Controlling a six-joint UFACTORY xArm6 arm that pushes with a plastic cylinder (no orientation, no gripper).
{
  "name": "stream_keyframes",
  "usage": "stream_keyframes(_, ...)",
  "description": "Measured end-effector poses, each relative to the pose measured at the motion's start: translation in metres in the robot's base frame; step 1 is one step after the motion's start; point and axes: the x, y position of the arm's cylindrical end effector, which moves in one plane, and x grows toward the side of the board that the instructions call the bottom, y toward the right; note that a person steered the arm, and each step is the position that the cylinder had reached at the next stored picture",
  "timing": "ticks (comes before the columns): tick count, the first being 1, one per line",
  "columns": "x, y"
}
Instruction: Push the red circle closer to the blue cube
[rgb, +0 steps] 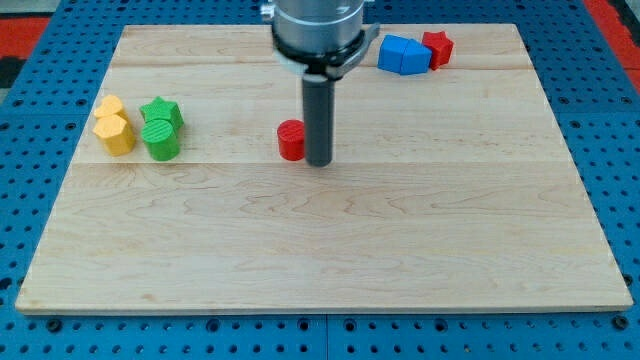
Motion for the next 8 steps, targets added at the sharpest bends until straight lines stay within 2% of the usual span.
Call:
stream_keyframes(1, -0.001, -0.03)
stream_keyframes(3, -0.106, 0.036)
stream_keyframes(4, -0.134, 0.028)
stream_keyframes(6, -0.111, -0.04)
stream_keyframes(7, -0.141, -0.066)
stream_keyframes(8, -0.163, -0.034)
